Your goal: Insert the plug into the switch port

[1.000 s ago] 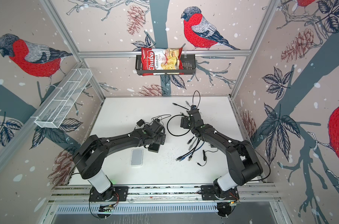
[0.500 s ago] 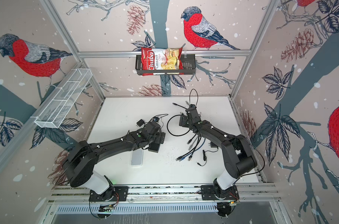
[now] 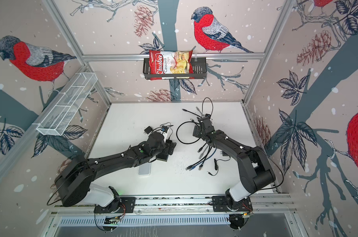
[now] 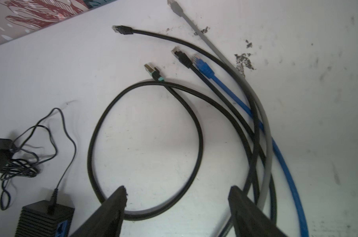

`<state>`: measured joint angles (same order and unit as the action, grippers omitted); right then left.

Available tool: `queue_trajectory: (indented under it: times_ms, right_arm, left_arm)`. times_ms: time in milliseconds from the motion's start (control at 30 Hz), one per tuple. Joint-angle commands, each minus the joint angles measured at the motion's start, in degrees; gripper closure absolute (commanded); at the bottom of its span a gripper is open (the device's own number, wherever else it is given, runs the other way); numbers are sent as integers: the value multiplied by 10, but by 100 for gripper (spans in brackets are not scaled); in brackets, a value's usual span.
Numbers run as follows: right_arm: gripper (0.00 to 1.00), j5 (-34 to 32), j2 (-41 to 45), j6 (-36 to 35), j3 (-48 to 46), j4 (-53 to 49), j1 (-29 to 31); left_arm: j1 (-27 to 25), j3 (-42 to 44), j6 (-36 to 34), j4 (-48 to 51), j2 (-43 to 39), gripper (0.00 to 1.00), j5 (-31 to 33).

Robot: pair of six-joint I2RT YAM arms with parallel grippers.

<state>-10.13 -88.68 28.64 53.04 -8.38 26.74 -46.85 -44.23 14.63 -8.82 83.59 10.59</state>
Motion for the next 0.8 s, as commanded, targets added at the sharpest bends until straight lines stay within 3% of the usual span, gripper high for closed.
queue_trajectory:
  times_ms: [0,67,233,467,767]
  right_arm:
    - [25,-32,9,2,-18,-29,-13]
    - [26,-17,11,2,-34,-24,-28]
    - [43,59,-9,3,-42,4,-64]
    - [49,76,-49,2,-33,10,-67]
    - [49,79,-55,9,-49,28,-76]
  left_arm:
    - [-10,8,-26,-74,-4,4,7]
    - [-19,12,-39,-87,1,4,23]
    - [-42,14,-58,-120,16,4,62]
    - [-47,48,-66,-196,16,4,64]
    - [-50,96,-91,-263,-11,3,79]
